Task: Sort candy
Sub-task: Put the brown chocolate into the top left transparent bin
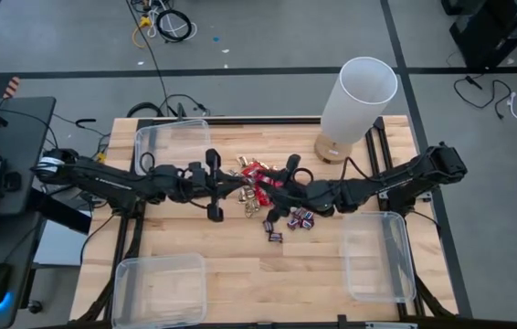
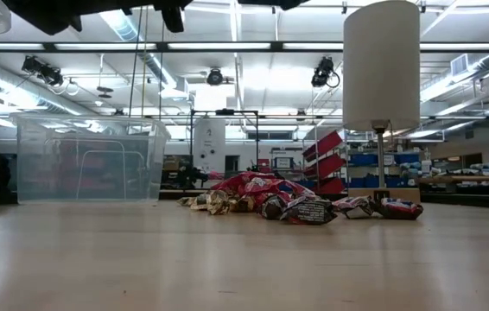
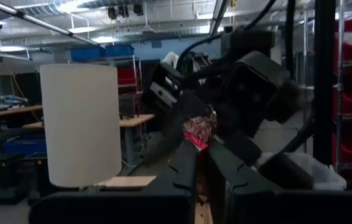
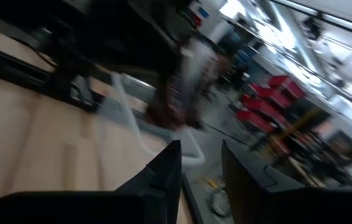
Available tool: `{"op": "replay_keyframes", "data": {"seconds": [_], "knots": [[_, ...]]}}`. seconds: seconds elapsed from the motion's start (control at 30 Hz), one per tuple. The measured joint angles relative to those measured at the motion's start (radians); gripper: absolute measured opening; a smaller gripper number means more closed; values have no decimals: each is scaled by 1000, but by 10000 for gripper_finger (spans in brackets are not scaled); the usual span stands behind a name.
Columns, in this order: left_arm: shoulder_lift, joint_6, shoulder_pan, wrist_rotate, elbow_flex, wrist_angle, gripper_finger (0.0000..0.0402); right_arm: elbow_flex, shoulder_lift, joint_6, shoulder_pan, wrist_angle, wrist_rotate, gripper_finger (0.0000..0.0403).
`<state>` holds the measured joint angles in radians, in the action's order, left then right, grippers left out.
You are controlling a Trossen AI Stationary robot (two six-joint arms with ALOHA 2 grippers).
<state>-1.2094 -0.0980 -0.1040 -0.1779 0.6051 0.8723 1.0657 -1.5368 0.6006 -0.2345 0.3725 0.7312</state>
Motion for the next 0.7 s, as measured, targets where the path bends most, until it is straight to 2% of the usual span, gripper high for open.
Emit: {"op": "replay_keyframes", "data": {"seconds": [0.17,0.33,0.53,0.7], "knots": [[101,-2,0,-50,0,-117,16,0,21,-6,-27,-51,111,114],[245,4,0,-163,1,-313,16,0,57,-30,-39,-99,152,114],[402,143,1,-357,79,-761,16,0,96,-123,-33,-164,152,114],[449,261,1,-443,166,-1103,16,0,110,-199,-16,-226,151,115]]}}
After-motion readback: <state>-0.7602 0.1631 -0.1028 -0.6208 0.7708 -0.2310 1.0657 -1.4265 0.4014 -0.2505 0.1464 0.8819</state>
